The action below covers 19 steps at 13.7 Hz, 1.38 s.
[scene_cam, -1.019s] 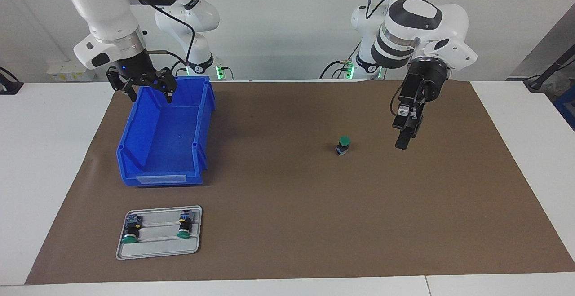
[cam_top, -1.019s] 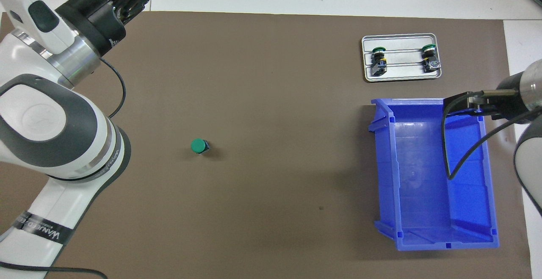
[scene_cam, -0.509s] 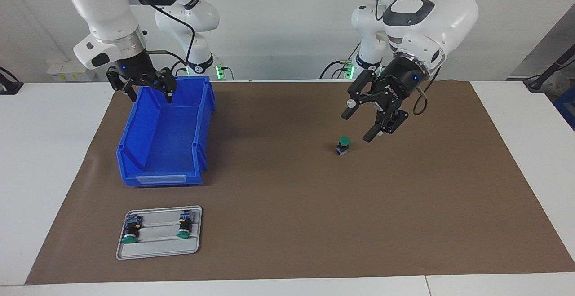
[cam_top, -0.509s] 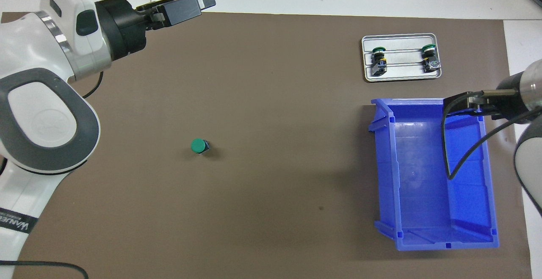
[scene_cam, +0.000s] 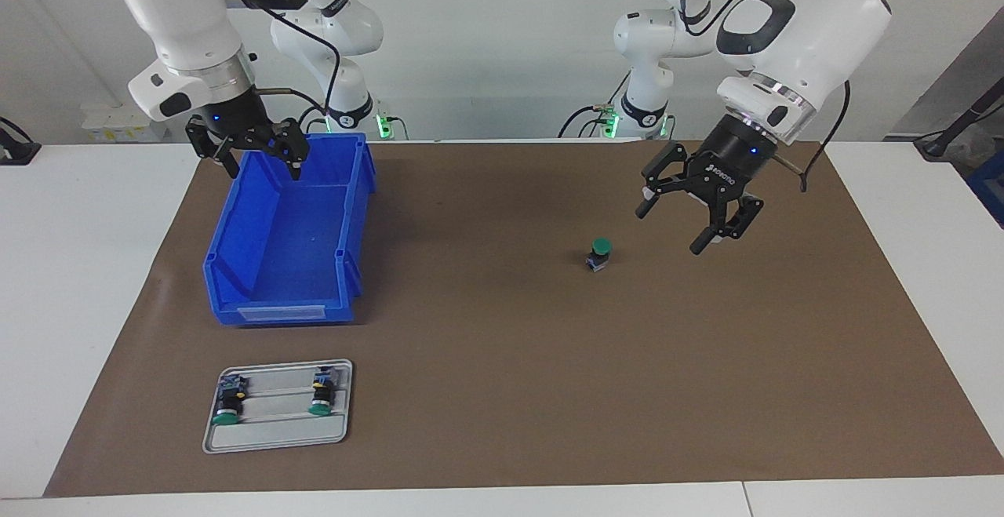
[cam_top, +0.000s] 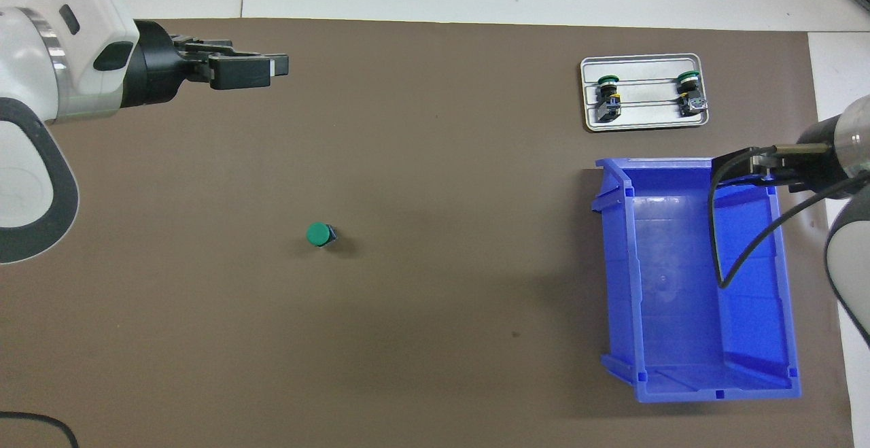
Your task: Place and press button with both arms
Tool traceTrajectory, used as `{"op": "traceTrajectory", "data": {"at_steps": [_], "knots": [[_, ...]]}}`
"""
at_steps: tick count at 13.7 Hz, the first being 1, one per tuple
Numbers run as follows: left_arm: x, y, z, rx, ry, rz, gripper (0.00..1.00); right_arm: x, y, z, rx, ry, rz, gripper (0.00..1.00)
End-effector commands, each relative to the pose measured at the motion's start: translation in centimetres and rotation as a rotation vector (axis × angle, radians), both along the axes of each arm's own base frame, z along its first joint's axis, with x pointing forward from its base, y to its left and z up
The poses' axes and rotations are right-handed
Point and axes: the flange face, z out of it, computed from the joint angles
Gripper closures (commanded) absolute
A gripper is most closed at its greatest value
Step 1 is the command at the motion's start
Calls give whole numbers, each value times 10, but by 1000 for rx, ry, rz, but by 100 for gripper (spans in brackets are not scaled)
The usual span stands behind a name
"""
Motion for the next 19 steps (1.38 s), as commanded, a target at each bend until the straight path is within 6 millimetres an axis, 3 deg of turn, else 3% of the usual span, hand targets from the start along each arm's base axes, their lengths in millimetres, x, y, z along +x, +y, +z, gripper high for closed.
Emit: {"op": "traceTrajectory", "data": {"at_steps": [1,5,9,14,16,17,19], "knots": [[-12,28,-2,121,69,-10,1,-4,-1,1,11,3,-11,0],[-24,62,-7,300,209,75,1,-4,-1,1,11,3,-11,0],[-56,83,-22,470,502,220,0,-4,-1,1,11,3,-11,0],[-75,102,-12,660,601,360,0,-4,-1,1,11,3,-11,0],[-76,99,-3,694,594,408,1,-4,0,1,11,3,-9,0],[-76,94,-4,679,594,442,5,-4,-1,1,11,3,-11,0],[-77,80,-5,619,611,513,47,-4,-1,1,11,3,-11,0]]}}
